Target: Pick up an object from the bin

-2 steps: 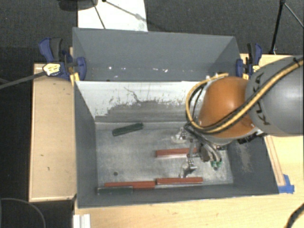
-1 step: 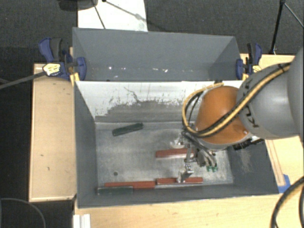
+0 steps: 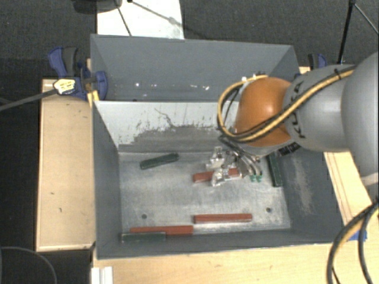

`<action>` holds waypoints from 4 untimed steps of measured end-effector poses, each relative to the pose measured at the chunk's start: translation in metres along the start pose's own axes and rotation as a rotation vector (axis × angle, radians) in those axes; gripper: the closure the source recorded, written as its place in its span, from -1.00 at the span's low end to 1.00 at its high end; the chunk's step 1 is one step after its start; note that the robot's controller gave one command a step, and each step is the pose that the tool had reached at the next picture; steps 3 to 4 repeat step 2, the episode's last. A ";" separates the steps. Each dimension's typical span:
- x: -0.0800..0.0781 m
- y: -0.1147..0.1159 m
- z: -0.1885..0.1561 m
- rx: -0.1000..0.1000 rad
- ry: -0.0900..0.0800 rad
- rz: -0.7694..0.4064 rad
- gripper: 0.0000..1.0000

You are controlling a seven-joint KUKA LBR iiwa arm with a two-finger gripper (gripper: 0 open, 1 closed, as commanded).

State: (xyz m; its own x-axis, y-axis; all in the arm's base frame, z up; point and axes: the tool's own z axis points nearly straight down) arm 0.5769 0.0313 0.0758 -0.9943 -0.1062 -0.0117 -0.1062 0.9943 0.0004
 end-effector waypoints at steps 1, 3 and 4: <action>0.000 0.000 0.000 0.000 0.000 0.001 1.00; 0.000 0.010 -0.158 0.000 0.005 0.020 1.00; 0.000 0.010 -0.158 0.000 0.005 0.020 1.00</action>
Offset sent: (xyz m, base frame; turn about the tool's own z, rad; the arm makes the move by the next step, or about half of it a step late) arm -0.0044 0.0094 0.1561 0.0241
